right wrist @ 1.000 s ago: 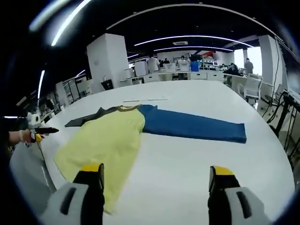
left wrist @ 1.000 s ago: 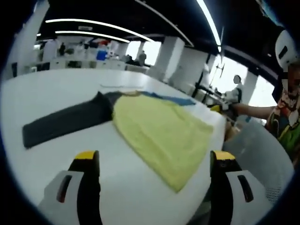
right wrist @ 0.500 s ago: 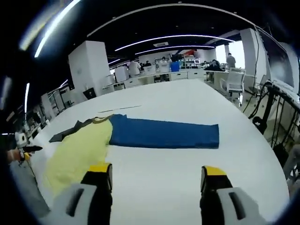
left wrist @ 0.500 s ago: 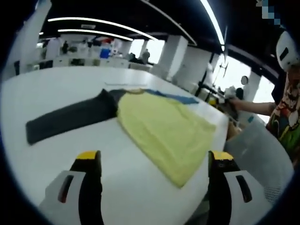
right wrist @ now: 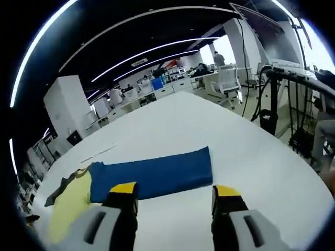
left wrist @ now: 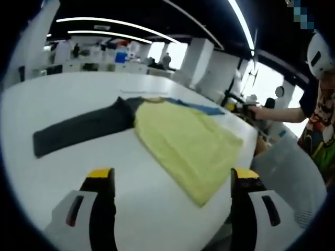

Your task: Fold the garment on the visible template until the final outline fits inside the template.

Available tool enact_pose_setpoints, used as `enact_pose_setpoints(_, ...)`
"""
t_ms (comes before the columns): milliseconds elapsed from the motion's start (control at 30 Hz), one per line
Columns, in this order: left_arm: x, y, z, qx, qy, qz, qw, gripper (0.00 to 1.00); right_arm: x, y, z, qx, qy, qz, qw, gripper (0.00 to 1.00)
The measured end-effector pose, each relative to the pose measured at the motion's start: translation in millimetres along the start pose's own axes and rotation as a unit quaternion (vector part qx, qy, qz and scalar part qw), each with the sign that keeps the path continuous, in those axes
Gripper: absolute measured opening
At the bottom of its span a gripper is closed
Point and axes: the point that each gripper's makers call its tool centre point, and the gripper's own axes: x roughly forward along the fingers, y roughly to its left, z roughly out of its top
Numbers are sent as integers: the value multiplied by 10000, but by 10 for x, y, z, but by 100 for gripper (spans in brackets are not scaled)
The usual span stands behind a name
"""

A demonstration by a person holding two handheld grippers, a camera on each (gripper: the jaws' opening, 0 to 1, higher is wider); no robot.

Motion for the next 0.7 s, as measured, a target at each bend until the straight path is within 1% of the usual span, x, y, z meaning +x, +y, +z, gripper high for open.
enact_pose_setpoints(33, -8, 3, -2, -9, -2, 8, 10000, 87, -4, -10, -9, 74, -4, -88, 9999, 48)
enact_pose_setpoints(100, -22, 11, -13, -26, 10, 36, 10000, 87, 71, -115, 9, 258, -53, -244, 9994, 42)
enact_pose_setpoints(200, -43, 20, -32, -67, 18, 74, 9999, 86, 135, -198, -16, 477, -71, -426, 9979, 41)
enact_pose_setpoints(267, -59, 23, -40, -80, 25, 95, 9999, 86, 146, -243, -18, 756, -224, -605, 9950, 40)
enact_pose_setpoints(300, -64, 26, -43, -87, 26, 108, 9999, 86, 175, -294, -17, 1052, -340, -666, 9916, 39)
enact_pose_setpoints(333, -70, 26, -46, -92, 25, 119, 9999, 86, 192, -313, -21, 1213, -388, -680, 9895, 37)
enact_pose_setpoints(367, -76, 26, -52, -104, 24, 125, 9999, 86, 210, -348, -23, 1253, -412, -735, 9885, 34)
enact_pose_setpoints(400, -81, 30, -58, -112, 28, 135, 9998, 86, 211, -379, -64, 1181, -335, -825, 9890, 30)
enact_pose_setpoints(433, -86, 33, -66, -124, 35, 155, 9998, 86, 203, -394, -76, 1214, -345, -903, 9879, 28)
enact_pose_setpoints(500, -96, 30, -72, -144, 26, 173, 9997, 85, 238, -411, -77, 1457, -458, -873, 9844, 26)
enact_pose_setpoints(700, -117, 42, -104, -187, 63, 223, 9996, 85, 298, -415, -61, 1532, -507, -871, 9830, 18)
